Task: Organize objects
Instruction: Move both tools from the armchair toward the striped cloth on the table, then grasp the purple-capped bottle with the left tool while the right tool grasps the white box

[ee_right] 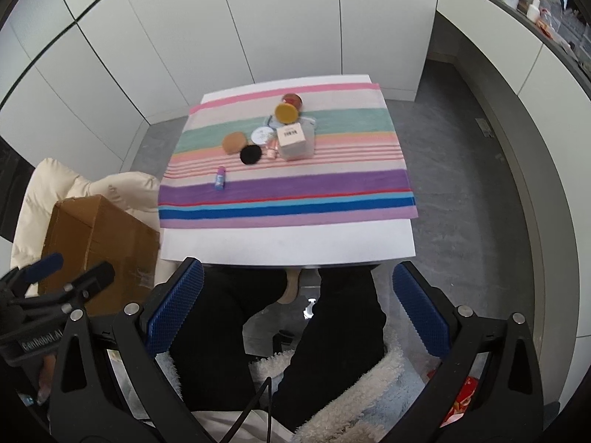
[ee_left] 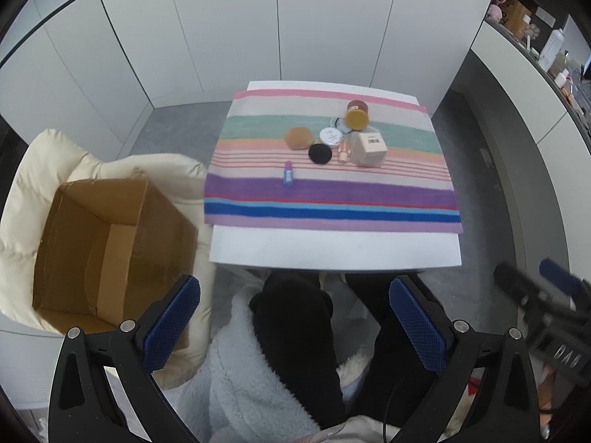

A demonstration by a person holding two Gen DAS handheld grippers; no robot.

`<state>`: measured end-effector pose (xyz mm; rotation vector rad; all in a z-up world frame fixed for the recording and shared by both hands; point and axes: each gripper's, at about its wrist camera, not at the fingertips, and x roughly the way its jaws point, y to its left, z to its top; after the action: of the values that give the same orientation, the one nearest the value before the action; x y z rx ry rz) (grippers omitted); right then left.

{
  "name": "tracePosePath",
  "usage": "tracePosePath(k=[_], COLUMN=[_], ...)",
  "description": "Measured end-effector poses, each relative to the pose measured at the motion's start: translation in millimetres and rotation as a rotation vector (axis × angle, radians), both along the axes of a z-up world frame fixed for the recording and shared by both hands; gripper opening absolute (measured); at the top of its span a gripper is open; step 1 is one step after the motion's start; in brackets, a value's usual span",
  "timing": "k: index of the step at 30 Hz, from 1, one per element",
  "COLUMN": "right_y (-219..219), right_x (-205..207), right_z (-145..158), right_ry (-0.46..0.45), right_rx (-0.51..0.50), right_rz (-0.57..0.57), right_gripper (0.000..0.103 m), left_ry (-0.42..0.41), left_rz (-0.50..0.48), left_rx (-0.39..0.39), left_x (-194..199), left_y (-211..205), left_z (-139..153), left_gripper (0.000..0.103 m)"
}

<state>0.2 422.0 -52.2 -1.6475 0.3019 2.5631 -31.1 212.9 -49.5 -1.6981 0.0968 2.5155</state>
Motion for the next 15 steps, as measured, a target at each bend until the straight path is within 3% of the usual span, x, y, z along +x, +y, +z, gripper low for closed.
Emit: tracePosePath(k=[5, 9, 15], right_y=[8.8, 16.8, 21.7], right_x=[-1.9, -9.2, -30.3], right_z=[-12.6, -23.0, -47.3], right_ry=[-0.022, -0.02, 0.026], right_rx=[0.03, 0.071, 0.12], right_rz=[-0.007, -0.037, -0.011], right_gripper=[0.103, 0.103, 0.103], left_ry=[0.012, 0.024, 0.042], left_rz=[-0.011, -0.028, -0.004], left_rx=[0.036, -0.007, 0.026], left_x=[-14.8, -32.3, -67.1], left_y=[8.4, 15.2, 15.0], left_z=[-12.9, -31.5, -58.9], left_gripper=[0.103, 0.102, 0.102])
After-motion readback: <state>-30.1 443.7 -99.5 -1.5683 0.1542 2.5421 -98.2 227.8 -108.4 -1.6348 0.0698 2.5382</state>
